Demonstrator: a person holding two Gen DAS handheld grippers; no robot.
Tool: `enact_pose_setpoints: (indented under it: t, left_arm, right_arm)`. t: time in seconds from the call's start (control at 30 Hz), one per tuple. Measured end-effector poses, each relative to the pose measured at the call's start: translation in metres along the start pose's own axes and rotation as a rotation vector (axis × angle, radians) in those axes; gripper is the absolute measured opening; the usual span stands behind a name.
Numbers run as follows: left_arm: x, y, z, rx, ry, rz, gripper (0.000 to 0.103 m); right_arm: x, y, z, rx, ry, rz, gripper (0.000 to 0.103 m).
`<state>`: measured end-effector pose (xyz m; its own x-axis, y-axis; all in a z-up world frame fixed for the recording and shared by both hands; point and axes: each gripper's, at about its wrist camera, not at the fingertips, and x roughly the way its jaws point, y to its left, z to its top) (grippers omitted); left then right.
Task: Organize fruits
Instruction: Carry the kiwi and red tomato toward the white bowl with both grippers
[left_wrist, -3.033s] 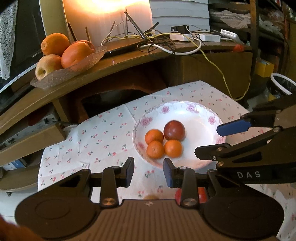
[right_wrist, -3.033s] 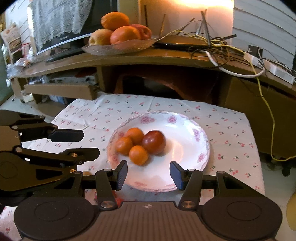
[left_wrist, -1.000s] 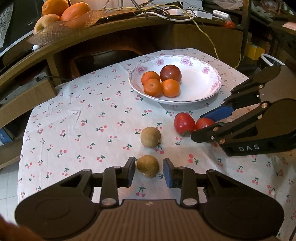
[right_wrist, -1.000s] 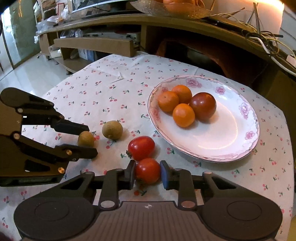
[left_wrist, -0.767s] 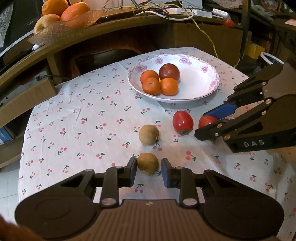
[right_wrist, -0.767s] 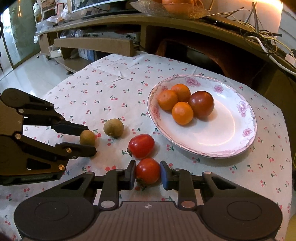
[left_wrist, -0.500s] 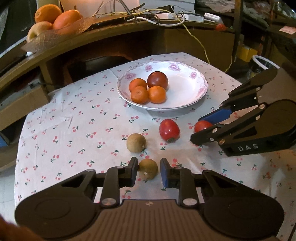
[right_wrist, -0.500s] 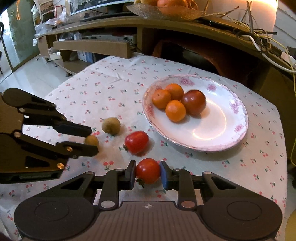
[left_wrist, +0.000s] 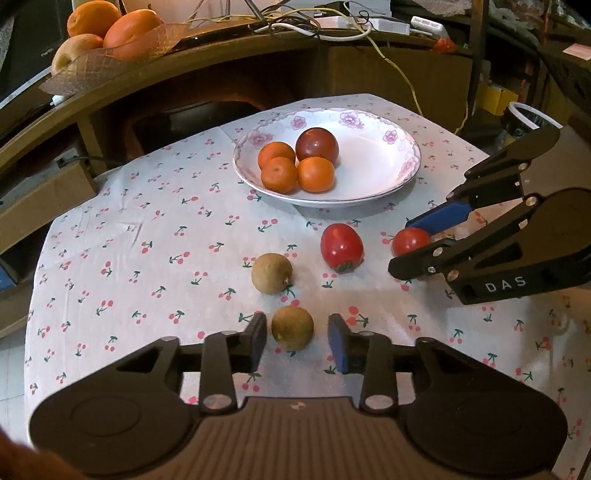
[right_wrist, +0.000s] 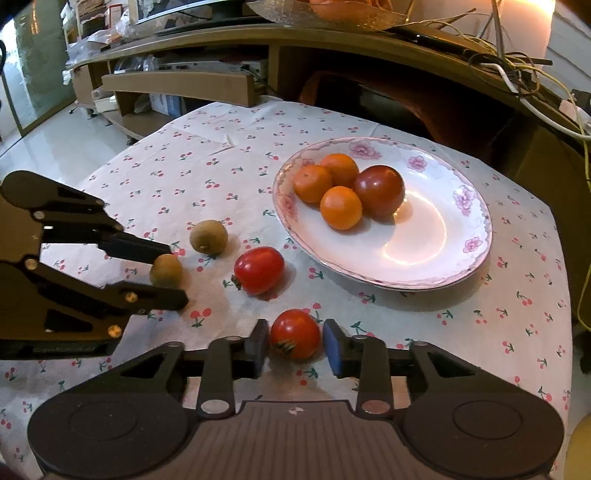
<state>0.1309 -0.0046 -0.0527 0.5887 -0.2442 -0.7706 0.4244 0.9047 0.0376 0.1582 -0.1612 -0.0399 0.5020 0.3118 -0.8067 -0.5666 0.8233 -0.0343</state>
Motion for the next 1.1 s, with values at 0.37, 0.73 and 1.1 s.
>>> enact_pose_setpoints:
  t: [0.37,0.73,1.1]
  left_arm:
    - [-0.003,-0.005,0.003,-0.007,0.039,0.001,0.03]
    - [-0.002,-0.005,0.016,-0.03,0.039,-0.017,0.03]
    - [-0.004,-0.002,0.061,-0.054,-0.056,-0.013,0.03]
  right_arm:
    - [-0.005,0.001,-0.001,0.017,0.01,-0.024,0.027]
    - [-0.016,-0.009,0.008,0.072,-0.025,-0.015,0.027]
    - [-0.022,-0.029,0.029,0.13,-0.098,-0.063,0.027]
